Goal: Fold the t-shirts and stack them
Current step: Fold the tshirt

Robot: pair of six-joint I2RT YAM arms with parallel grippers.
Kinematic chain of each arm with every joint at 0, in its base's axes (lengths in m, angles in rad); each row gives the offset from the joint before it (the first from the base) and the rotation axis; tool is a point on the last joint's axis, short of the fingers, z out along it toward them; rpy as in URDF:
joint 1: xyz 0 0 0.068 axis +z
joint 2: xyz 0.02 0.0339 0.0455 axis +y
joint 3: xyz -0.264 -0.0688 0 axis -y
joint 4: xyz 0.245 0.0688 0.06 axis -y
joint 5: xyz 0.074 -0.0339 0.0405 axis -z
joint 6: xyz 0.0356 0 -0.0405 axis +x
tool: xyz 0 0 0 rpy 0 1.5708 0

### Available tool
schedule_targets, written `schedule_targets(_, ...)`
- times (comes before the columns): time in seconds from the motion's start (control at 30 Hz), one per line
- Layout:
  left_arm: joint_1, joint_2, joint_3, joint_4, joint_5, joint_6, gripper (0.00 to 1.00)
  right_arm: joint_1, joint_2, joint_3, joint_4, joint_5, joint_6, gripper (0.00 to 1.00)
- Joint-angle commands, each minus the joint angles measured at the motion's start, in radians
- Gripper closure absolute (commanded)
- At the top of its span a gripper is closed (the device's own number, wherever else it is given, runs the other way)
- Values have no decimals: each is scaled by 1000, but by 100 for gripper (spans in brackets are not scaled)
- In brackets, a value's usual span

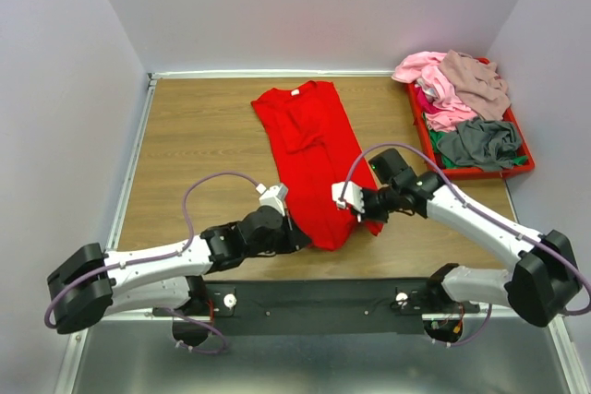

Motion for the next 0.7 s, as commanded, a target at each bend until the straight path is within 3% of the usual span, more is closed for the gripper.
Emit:
schedule_targets(0.0, 72, -36, 25, 16, 38, 67, 100, -2, 70, 92, 1, 12, 26, 100)
schedule_targets(0.27, 339, 22, 86, 125, 126, 219, 100, -4, 273, 263, 82, 145, 44, 100)
schedule_targets(0.47, 551, 229, 208, 268, 216, 314, 100, -48, 477, 444, 185, 248, 65, 100)
schedule_targets(0.67, 657, 429, 348, 383, 275, 351, 100, -133, 676, 678, 246, 259, 102, 100)
